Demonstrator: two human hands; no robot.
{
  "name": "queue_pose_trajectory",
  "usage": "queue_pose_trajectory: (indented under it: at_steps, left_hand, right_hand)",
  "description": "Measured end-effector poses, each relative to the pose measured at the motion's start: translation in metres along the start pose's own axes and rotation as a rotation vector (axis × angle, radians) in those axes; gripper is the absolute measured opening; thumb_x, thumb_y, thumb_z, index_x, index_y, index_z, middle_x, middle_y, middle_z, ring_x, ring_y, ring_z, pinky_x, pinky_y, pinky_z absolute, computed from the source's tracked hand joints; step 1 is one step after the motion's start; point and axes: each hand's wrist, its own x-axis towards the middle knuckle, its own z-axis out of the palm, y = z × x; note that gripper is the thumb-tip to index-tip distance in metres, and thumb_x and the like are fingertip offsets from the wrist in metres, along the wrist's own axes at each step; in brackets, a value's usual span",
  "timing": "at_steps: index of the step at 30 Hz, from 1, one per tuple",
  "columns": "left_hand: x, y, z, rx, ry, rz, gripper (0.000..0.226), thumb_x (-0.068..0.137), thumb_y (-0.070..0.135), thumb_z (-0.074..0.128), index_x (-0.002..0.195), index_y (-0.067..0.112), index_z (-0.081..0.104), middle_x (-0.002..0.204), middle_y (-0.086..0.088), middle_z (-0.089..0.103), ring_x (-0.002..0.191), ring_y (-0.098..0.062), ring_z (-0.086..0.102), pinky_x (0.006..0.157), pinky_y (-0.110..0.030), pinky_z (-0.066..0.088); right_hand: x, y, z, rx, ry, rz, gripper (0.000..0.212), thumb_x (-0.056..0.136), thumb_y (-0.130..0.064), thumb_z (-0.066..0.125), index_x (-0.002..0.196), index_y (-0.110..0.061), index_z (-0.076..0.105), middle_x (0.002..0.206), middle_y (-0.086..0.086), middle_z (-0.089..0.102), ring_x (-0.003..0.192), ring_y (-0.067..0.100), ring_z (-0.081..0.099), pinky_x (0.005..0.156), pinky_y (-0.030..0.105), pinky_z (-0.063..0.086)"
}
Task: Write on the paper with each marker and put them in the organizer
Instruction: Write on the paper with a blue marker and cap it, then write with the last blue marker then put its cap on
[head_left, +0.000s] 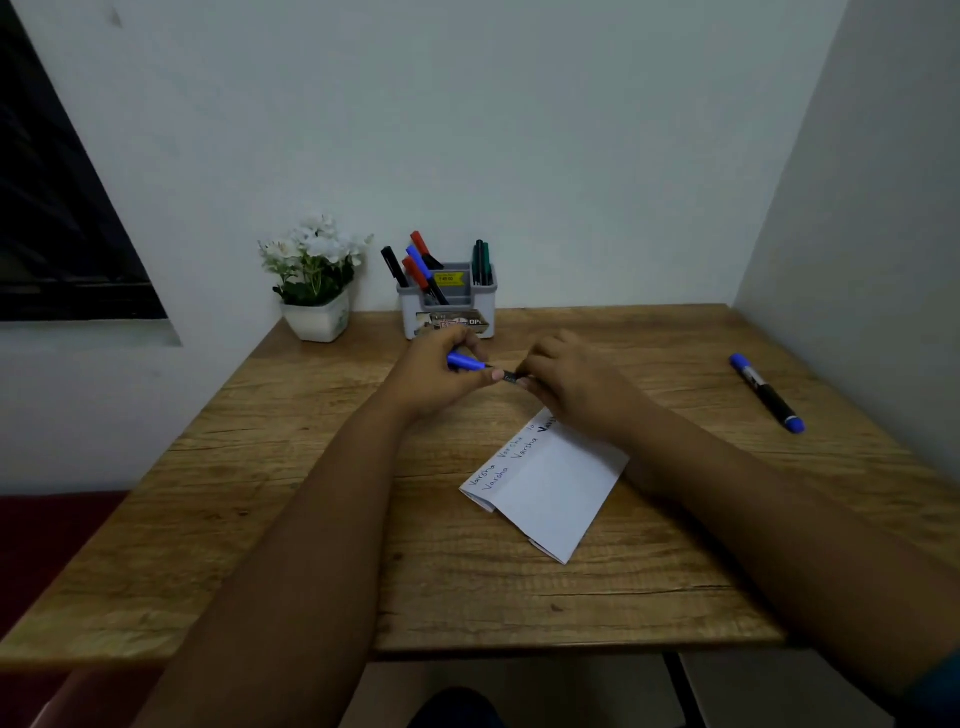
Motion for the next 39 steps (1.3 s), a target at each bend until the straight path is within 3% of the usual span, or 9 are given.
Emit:
queue_pose_trajectory:
  at_steps: [2,6,10,13,17,22,25,34,39]
  left_hand:
    - [0.001,-0.002,-0.01,-0.01,0.014,-0.018,0.03,0.073,0.028,0.083,0.088,0.012,0.062,0.077,0.005,0.063,0.066,-0.008,0.056,0.063,-0.023,0.045]
    - [0.002,-0.008,-0.025,-0.153,0.111,-0.069,0.034,0.071,0.013,0.082,0.092,0.017,0.056,0.076,0.003,0.068,0.068,-0.01,0.064,0.06,-0.029,0.054]
    - [0.011,-0.015,-0.032,-0.517,0.39,-0.127,0.047,0.079,0.006,0.076,0.114,0.018,0.046,0.087,-0.01,0.07,0.078,-0.016,0.069,0.066,-0.027,0.053]
    - [0.021,-0.025,-0.031,-0.729,0.605,-0.148,0.033,0.092,0.006,0.061,0.117,0.018,0.043,0.085,-0.011,0.071,0.066,-0.011,0.067,0.06,-0.022,0.051]
    - [0.028,-0.045,-0.025,-0.661,0.768,-0.181,0.02,0.097,0.007,0.051,0.114,0.015,0.045,0.081,-0.007,0.07,0.061,-0.01,0.062,0.058,-0.022,0.05]
    - [0.036,-0.058,-0.009,-0.533,0.748,-0.183,0.023,0.095,0.008,0.055,0.116,0.01,0.046,0.088,-0.012,0.066,0.077,-0.015,0.062,0.073,-0.031,0.052]
    - [0.038,-0.064,-0.003,-0.438,0.744,-0.173,0.023,0.093,0.012,0.058,0.113,0.015,0.046,0.075,0.003,0.059,0.071,-0.006,0.06,0.068,-0.021,0.047]
    - [0.037,-0.066,0.001,-0.297,0.747,-0.182,0.025,0.091,0.017,0.062,0.104,0.025,0.042,0.078,0.001,0.057,0.067,-0.007,0.056,0.054,-0.004,0.037]
    - [0.035,-0.062,0.001,-0.263,0.71,-0.192,0.026,0.09,0.016,0.062,0.106,0.024,0.042,0.073,0.007,0.055,0.064,-0.002,0.055,0.056,-0.011,0.038]
  right_hand:
    - [0.016,-0.013,-0.002,0.045,-0.059,-0.035,0.03,0.1,-0.025,0.049,0.125,-0.011,0.06,0.115,0.008,0.06,0.106,0.023,0.052,0.083,0.035,0.043]
    - [0.052,-0.036,-0.001,0.149,-0.09,-0.012,0.034,0.1,-0.018,0.05,0.134,-0.015,0.049,0.109,0.009,0.065,0.091,0.021,0.06,0.072,0.034,0.047]
    - [0.087,-0.04,0.001,0.318,-0.071,0.077,0.071,0.096,-0.006,0.052,0.153,-0.031,0.017,0.098,0.01,0.067,0.075,0.02,0.064,0.066,0.036,0.053]
    - [0.114,-0.035,0.001,0.402,-0.041,0.127,0.087,0.093,0.001,0.054,0.154,-0.037,0.006,0.093,0.01,0.065,0.069,0.018,0.063,0.066,0.036,0.054]
    - [0.154,-0.025,-0.002,0.511,0.207,0.194,0.073,0.093,-0.007,0.06,0.15,-0.028,0.02,0.088,0.008,0.066,0.068,0.018,0.065,0.068,0.035,0.054]
    - [0.205,-0.023,-0.008,0.6,0.462,0.19,0.051,0.09,-0.004,0.059,0.132,-0.007,0.03,0.083,0.014,0.067,0.068,0.026,0.068,0.07,0.044,0.057]
    - [0.226,-0.023,-0.003,0.568,0.567,0.143,0.042,0.092,-0.004,0.057,0.125,0.004,0.032,0.088,0.019,0.065,0.069,0.03,0.065,0.066,0.041,0.055]
    - [0.252,-0.01,0.029,0.316,0.255,0.123,0.032,0.096,-0.011,0.054,0.123,-0.009,0.038,0.084,0.021,0.063,0.067,0.038,0.059,0.061,0.046,0.05]
    - [0.247,-0.002,0.033,0.051,0.161,0.109,0.02,0.099,-0.021,0.05,0.113,-0.018,0.062,0.107,0.01,0.064,0.111,0.03,0.049,0.091,0.039,0.034]
